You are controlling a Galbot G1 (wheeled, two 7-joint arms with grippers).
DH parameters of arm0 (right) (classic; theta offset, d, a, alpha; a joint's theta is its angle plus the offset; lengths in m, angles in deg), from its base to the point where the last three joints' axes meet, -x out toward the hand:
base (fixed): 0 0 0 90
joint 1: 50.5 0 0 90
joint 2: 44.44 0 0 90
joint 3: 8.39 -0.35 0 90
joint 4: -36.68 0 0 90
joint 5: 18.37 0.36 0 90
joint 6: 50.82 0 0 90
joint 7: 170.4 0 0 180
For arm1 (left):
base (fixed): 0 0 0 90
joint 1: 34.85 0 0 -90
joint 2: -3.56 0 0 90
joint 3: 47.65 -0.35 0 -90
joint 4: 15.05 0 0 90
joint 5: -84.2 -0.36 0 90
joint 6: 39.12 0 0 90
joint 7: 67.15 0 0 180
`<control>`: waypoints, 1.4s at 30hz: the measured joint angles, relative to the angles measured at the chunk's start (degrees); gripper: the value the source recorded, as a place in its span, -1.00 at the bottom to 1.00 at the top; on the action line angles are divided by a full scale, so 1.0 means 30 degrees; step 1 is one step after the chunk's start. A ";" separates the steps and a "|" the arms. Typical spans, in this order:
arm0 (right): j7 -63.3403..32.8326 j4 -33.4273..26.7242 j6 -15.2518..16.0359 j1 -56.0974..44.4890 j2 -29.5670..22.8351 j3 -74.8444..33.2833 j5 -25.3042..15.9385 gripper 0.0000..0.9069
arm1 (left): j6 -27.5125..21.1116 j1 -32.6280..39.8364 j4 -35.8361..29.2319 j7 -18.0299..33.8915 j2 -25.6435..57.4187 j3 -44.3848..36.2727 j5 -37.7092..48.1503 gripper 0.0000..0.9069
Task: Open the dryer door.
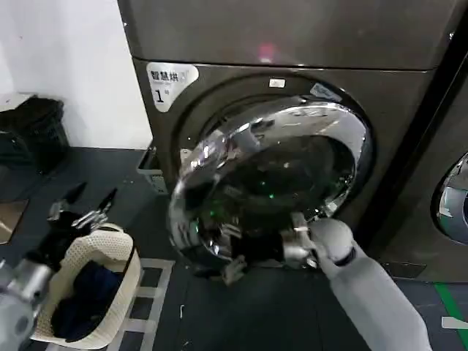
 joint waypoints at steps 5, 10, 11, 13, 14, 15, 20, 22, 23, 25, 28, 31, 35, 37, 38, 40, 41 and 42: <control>0.1659 0.1582 -0.0657 -0.1987 0.0954 -0.2033 -0.0094 1.00 | 0.0784 0.2968 0.2083 -0.0206 0.2607 -0.3709 0.1296 1.00; 0.2480 0.2851 -0.1644 -0.4620 0.1051 -0.6174 -0.0004 1.00 | 0.1783 0.6439 0.3533 -0.0601 0.4449 -0.8623 0.2640 1.00; 0.2493 0.2969 -0.1759 -0.5153 0.0942 -0.7150 -0.0011 1.00 | 0.1829 0.7294 0.3818 -0.0726 0.4612 -0.9721 0.2937 1.00; 0.2502 0.3018 -0.1918 -0.6166 0.0658 -0.9369 -0.0211 1.00 | 0.1973 0.9140 0.4364 -0.1308 0.4801 -1.1984 0.3647 1.00; 0.2506 0.3026 -0.1910 -0.6613 0.0504 -1.0506 -0.0368 1.00 | 0.1964 1.0117 0.4599 -0.1792 0.4825 -1.3172 0.3908 1.00; 0.2508 0.3005 -0.1873 -0.7082 0.0261 -1.1742 -0.0616 1.00 | 0.1954 1.0963 0.4763 -0.2111 0.4823 -1.4176 0.4036 1.00; 0.1176 0.3314 -0.1354 -0.9089 -0.0943 -1.7688 -0.1436 1.00 | 0.1589 1.4330 0.5139 -0.2956 0.4338 -1.8238 0.4682 1.00; -0.0120 0.3554 -0.1344 -0.9735 -0.1471 -1.9860 -0.1476 1.00 | 0.1599 1.5453 0.5283 -0.3193 0.4048 -1.9474 0.4785 1.00; -0.0952 0.3671 -0.1328 -1.0065 -0.1747 -2.0897 -0.1567 1.00 | 0.1620 1.6000 0.5342 -0.3316 0.3899 -2.0071 0.4838 1.00; -0.3053 0.3872 -0.1343 -1.0734 -0.2284 -2.2847 -0.1511 1.00 | 0.1677 1.7044 0.5354 -0.3625 0.3637 -2.1313 0.4911 1.00; -0.6782 0.4145 -0.0994 -1.1644 -0.2795 -2.4967 -0.1517 1.00 | 0.1728 1.8457 0.5370 -0.4053 0.3299 -2.2982 0.5298 1.00; -1.0700 0.4308 -0.0941 -1.2295 -0.2832 -2.6597 -0.1513 1.00 | 0.1653 1.9660 0.5339 -0.4508 0.2958 -2.4433 0.5647 1.00; -1.5656 0.4008 -0.0079 -1.2670 -0.2520 -2.8628 -0.2620 1.00 | 0.1584 2.1088 0.5068 -0.4694 0.2498 -2.6001 0.5918 1.00; -1.7634 0.3623 0.0688 -1.2665 -0.2216 -2.9840 -0.2629 1.00 | 0.1578 2.1719 0.5016 -0.4649 0.2186 -2.6725 0.6156 1.00; -1.8636 0.3398 0.0926 -1.2696 -0.2002 -3.0461 -0.2603 1.00 | 0.1590 2.2094 0.5014 -0.4570 0.1988 -2.7114 0.6303 1.00; -1.9904 0.2807 0.1163 -1.2803 -0.1550 -3.1745 -0.2224 1.00 | 0.1669 2.2761 0.5061 -0.4481 0.1599 -2.7803 0.6486 1.00; -2.0364 0.2376 0.1171 -1.2929 -0.1279 -3.2446 -0.2222 1.00 | 0.1750 2.3053 0.5072 -0.4498 0.1304 -2.8187 0.6476 1.00; -2.0817 0.1932 0.1203 -1.3043 -0.1036 -3.3099 -0.2236 1.00 | 0.1866 2.3284 0.5095 -0.4483 0.1066 -2.8464 0.6475 1.00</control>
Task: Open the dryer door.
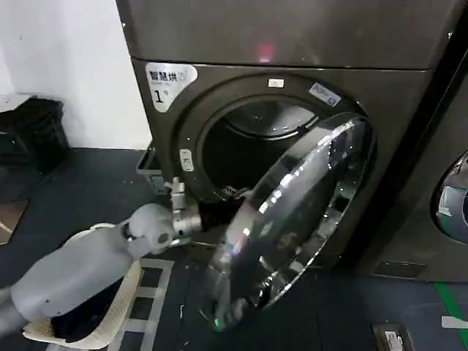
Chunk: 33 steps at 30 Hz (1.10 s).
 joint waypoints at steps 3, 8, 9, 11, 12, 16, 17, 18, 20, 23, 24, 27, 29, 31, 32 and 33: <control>-0.1278 -0.1267 0.0643 -0.0289 0.0690 -0.1825 -0.0043 1.00 | 0.0112 0.0630 0.0080 0.0361 -0.0801 -0.0805 0.0186 1.00; -0.2128 -0.2688 0.1269 -0.0946 0.1365 -0.4445 -0.0187 1.00 | 0.0268 0.1583 0.0343 0.0438 -0.2072 -0.2211 -0.0008 1.00; -0.2010 -0.2853 0.1375 -0.1093 0.1462 -0.4846 -0.0278 1.00 | 0.0301 0.1734 0.0456 0.0521 -0.2309 -0.2487 -0.0042 1.00; -0.2126 -0.3213 0.1837 -0.1365 0.1744 -0.5727 -0.0677 1.00 | 0.0321 0.2034 0.0701 0.0889 -0.2845 -0.2944 -0.0197 1.00; -0.2172 -0.3372 0.2070 -0.1475 0.1887 -0.6155 -0.0729 1.00 | 0.0321 0.2168 0.0848 0.1020 -0.3128 -0.3143 -0.0221 1.00; -0.2127 -0.3578 0.2191 -0.1993 0.2165 -0.7596 -0.0673 1.00 | 0.0408 0.2592 0.1388 0.1707 -0.4343 -0.3641 -0.0253 1.00; -0.2041 -0.3565 0.2104 -0.2050 0.2166 -0.7800 -0.0624 1.00 | 0.0454 0.2733 0.1559 0.1911 -0.4618 -0.3756 -0.0279 1.00; -0.1961 -0.3561 0.1905 -0.2075 0.2166 -0.7917 -0.0604 1.00 | 0.0528 0.2877 0.1783 0.2081 -0.4903 -0.3882 -0.0317 1.00; -0.1638 -0.3633 0.1533 -0.2121 0.2166 -0.8063 -0.0479 1.00 | 0.0617 0.3097 0.2139 0.2290 -0.5397 -0.4096 -0.0501 1.00; -0.1472 -0.3853 0.0924 -0.2197 0.2233 -0.8230 -0.0397 1.00 | 0.0934 0.3246 0.2611 0.2762 -0.6101 -0.4170 -0.0720 1.00; -0.1460 -0.3900 0.0867 -0.2196 0.2251 -0.8237 -0.0391 1.00 | 0.1032 0.3256 0.2738 0.2921 -0.6326 -0.4173 -0.0809 1.00; -0.1360 -0.3911 0.0680 -0.2187 0.2207 -0.8173 -0.0391 1.00 | 0.1292 0.3275 0.3250 0.3299 -0.6989 -0.4229 -0.1116 1.00; -0.1341 -0.3913 0.0572 -0.2170 0.2166 -0.8144 -0.0392 1.00 | 0.1331 0.3274 0.3525 0.3297 -0.7442 -0.4233 -0.1183 1.00; -0.1245 -0.3966 0.0489 -0.2158 0.2166 -0.8145 -0.0392 1.00 | 0.1433 0.3271 0.3798 0.3393 -0.7881 -0.4232 -0.1274 1.00; -0.1219 -0.3993 0.0439 -0.2158 0.2165 -0.8148 -0.0392 1.00 | 0.1527 0.3274 0.3942 0.3452 -0.8098 -0.4232 -0.1310 1.00; -0.1218 -0.4025 0.0421 -0.2159 0.2161 -0.8153 -0.0390 1.00 | 0.1702 0.3328 0.4108 0.3466 -0.8327 -0.4232 -0.1374 1.00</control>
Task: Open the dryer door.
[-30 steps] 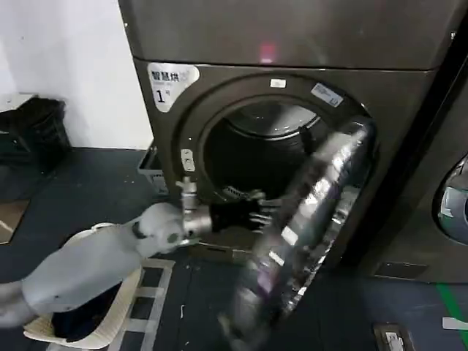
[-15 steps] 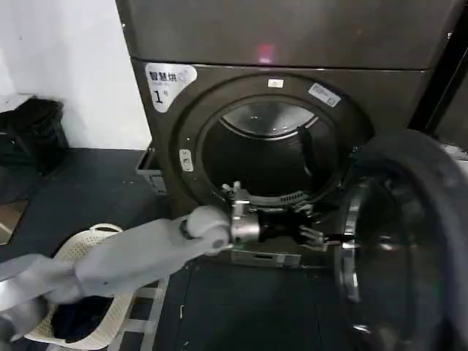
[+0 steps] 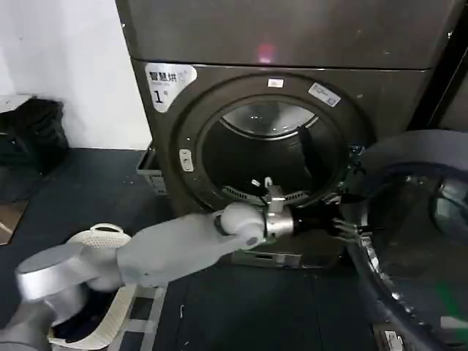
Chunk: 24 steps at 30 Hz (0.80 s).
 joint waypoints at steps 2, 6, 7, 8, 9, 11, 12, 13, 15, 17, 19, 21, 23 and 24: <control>-0.0001 -0.0107 -0.0049 -0.0004 0.0000 -0.0033 0.0003 1.00 | 0.0227 0.0106 0.0292 -0.0006 -0.0473 0.0071 -0.0076 1.00; -0.0005 -0.0310 -0.0119 -0.0033 0.0000 -0.0107 0.0003 1.00 | 0.0406 0.0168 0.0847 0.0139 -0.1369 0.0281 -0.0175 1.00; -0.0006 -0.0348 -0.0144 -0.0053 0.0000 -0.0151 0.0003 1.00 | 0.0415 0.0173 0.0956 0.0140 -0.1571 0.0281 -0.0164 1.00; -0.0006 -0.0386 -0.0168 -0.0090 0.0000 -0.0190 0.0002 1.00 | 0.0434 0.0171 0.1033 0.0137 -0.1786 0.0284 -0.0146 1.00; -0.0001 -0.0437 -0.0197 -0.0125 0.0002 -0.0234 0.0003 1.00 | 0.0446 0.0157 0.1056 0.0154 -0.1935 0.0286 -0.0149 1.00; 0.0035 -0.0508 -0.0231 -0.0168 0.0005 -0.0332 0.0004 1.00 | 0.0456 0.0108 0.1017 0.0160 -0.1988 0.0290 -0.0209 1.00; -0.0006 -0.0543 -0.0186 -0.0168 0.0007 -0.0371 0.0003 1.00 | 0.0477 0.0111 0.0973 0.0162 -0.1951 0.0294 -0.0317 1.00; -0.0113 -0.0594 -0.0162 -0.0148 0.0026 -0.0396 0.0061 1.00 | 0.0568 0.0097 0.0885 0.0164 -0.1872 0.0310 -0.0600 1.00; -0.0444 -0.0724 -0.0260 -0.0073 0.0133 -0.0433 0.0541 1.00 | 0.1176 0.0096 0.0824 0.0503 -0.1619 0.0331 -0.1266 1.00; -0.0514 -0.0780 -0.0625 0.0000 0.0249 -0.0451 0.1125 1.00 | 0.2153 0.0050 0.0674 0.0781 -0.1223 0.0329 -0.1949 1.00; -0.0519 -0.0795 -0.0783 0.0146 0.0309 -0.0420 0.1366 1.00 | 0.3182 -0.0034 0.0327 0.0757 -0.0532 0.0324 -0.2080 1.00; -0.0593 -0.0835 -0.0936 0.0335 0.0351 -0.0371 0.1434 1.00 | 0.4386 -0.0259 -0.0244 0.1193 0.0403 0.0299 -0.2480 1.00; -0.0493 -0.0847 -0.1336 0.0464 0.0397 -0.0277 0.1449 1.00 | 0.5523 -0.0497 -0.0931 0.2022 0.1390 0.0259 -0.3119 1.00; -0.0515 -0.0824 -0.1545 0.0552 0.0464 -0.0230 0.1450 1.00 | 0.6090 -0.0659 -0.1381 0.2491 0.1935 0.0180 -0.3498 1.00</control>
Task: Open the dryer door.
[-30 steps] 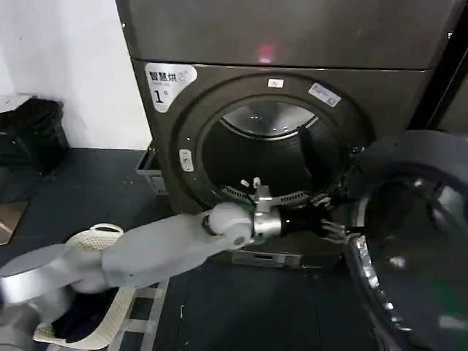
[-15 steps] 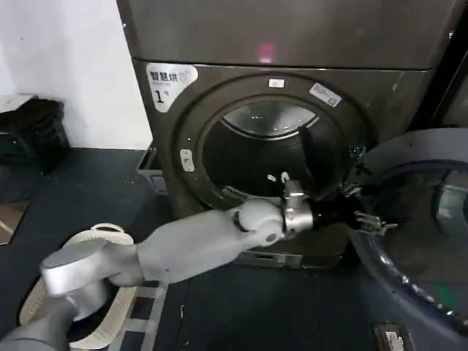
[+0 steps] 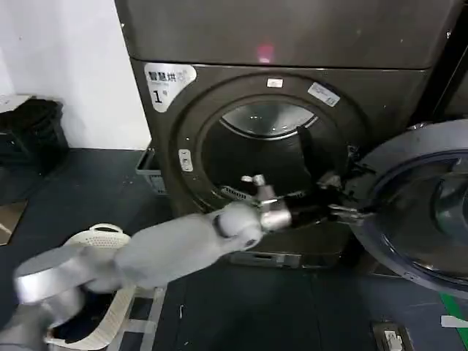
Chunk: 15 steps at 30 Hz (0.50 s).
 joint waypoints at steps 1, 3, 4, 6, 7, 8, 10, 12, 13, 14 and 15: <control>-0.0036 0.0067 -0.0030 0.0078 0.0059 0.0015 0.0000 1.00 | 0.0520 -0.0196 -0.0498 0.0230 0.0631 -0.0094 -0.0394 1.00; -0.0081 0.0137 0.0024 0.0251 0.0205 -0.0006 -0.0011 1.00 | 0.0950 -0.0590 -0.1532 0.0325 0.2016 -0.0155 -0.1202 1.00; -0.0082 0.0128 0.0035 0.0332 0.0284 -0.0023 -0.0032 1.00 | 0.1186 -0.0807 -0.2098 0.0439 0.2954 -0.0118 -0.1701 1.00; -0.0075 0.0049 0.0033 0.0385 0.0443 -0.0083 -0.0136 1.00 | 0.1857 -0.1123 -0.3053 0.0296 0.4801 0.0050 -0.2523 1.00; -0.0064 0.0049 0.0035 0.0409 0.0476 -0.0093 -0.0179 1.00 | 0.1905 -0.1274 -0.3523 -0.0115 0.5786 0.0206 -0.2509 1.00; -0.0018 0.0030 0.0035 0.0450 0.0519 -0.0102 -0.0306 1.00 | 0.1714 -0.1363 -0.3985 -0.0567 0.6846 0.0371 -0.2211 1.00; 0.0042 -0.0023 0.0004 0.0573 0.0596 -0.0050 -0.0674 1.00 | 0.0869 -0.1460 -0.4780 -0.1579 0.8817 0.0863 -0.1723 1.00; 0.0081 -0.0009 -0.0092 0.0716 0.0599 0.0109 -0.0781 1.00 | -0.0192 -0.1456 -0.5463 -0.1843 1.0812 0.1186 -0.1832 1.00; 0.0143 0.0008 -0.0284 0.0808 0.0574 0.0216 -0.0812 1.00 | -0.0579 -0.1496 -0.5795 -0.1842 1.1704 0.1269 -0.1848 1.00; 0.0193 0.0012 -0.0467 0.0893 0.0521 0.0312 -0.0921 1.00 | -0.1062 -0.1620 -0.6158 -0.1680 1.2592 0.1414 -0.2133 1.00; 0.0235 0.0018 -0.0555 0.0962 0.0473 0.0403 -0.0984 1.00 | -0.1220 -0.1853 -0.6472 -0.1783 1.3578 0.1646 -0.2503 1.00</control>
